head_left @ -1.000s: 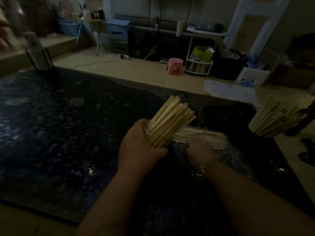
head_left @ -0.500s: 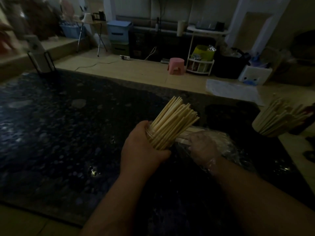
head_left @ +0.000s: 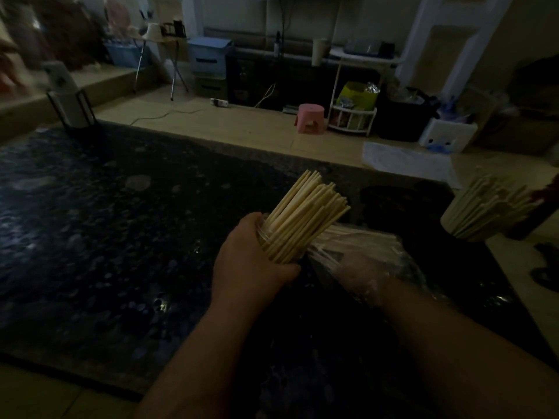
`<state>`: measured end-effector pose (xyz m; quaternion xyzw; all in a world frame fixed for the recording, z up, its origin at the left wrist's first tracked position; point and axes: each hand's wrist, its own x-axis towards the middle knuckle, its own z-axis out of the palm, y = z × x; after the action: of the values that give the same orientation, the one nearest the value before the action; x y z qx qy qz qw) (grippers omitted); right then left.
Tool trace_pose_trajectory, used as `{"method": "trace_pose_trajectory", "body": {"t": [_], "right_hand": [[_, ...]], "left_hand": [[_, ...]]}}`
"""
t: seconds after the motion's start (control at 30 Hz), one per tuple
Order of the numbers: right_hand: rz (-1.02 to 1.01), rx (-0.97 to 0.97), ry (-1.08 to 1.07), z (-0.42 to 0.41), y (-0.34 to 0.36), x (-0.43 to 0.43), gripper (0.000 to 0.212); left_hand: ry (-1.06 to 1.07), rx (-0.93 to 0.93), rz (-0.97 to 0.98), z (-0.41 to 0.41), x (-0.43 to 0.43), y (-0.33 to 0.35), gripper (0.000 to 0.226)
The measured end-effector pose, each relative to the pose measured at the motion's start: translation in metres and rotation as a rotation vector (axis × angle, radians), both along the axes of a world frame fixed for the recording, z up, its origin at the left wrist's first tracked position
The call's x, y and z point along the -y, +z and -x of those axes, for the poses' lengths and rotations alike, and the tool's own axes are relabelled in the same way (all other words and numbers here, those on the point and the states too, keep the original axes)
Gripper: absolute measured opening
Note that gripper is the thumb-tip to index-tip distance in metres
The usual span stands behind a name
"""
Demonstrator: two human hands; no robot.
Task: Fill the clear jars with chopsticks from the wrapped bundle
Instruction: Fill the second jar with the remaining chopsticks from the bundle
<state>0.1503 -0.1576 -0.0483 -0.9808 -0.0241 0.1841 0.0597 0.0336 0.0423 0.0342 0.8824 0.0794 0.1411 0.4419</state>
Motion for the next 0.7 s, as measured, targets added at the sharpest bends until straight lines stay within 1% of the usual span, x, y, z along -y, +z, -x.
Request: {"method": "trace_pose_trajectory", "body": {"t": [0.07,0.17,0.27,0.4,0.5,0.6,0.63,0.7], "right_hand": [[-0.015,-0.005,-0.019,0.009,0.002,-0.001,0.031],[0.076,0.067,0.031,0.021,0.001,-0.002,0.030],[0.102,0.171,0.090,0.035,0.002,-0.004,0.031],[0.124,0.143,0.126,0.053,0.005,-0.003,0.035],[0.091,0.112,0.114,0.071,0.011,-0.001,0.041],[0.046,0.055,0.099,0.093,0.018,-0.001,0.049],[0.036,0.051,0.085,0.100,0.021,0.000,0.050],[-0.018,0.057,0.057,0.114,0.027,0.002,0.044]], "left_hand": [[-0.005,0.010,0.004,0.002,0.000,0.001,0.084],[-0.013,0.001,0.002,0.005,0.001,0.003,0.086],[-0.020,0.013,0.005,0.009,0.002,0.006,0.084],[-0.037,0.032,-0.008,0.017,0.003,0.009,0.081],[-0.055,0.028,-0.059,0.021,0.004,0.011,0.089],[-0.049,0.013,-0.132,0.026,0.007,0.015,0.111],[-0.057,0.020,-0.169,0.028,0.007,0.016,0.114],[-0.098,0.046,-0.275,0.034,0.010,0.018,0.110]]}}
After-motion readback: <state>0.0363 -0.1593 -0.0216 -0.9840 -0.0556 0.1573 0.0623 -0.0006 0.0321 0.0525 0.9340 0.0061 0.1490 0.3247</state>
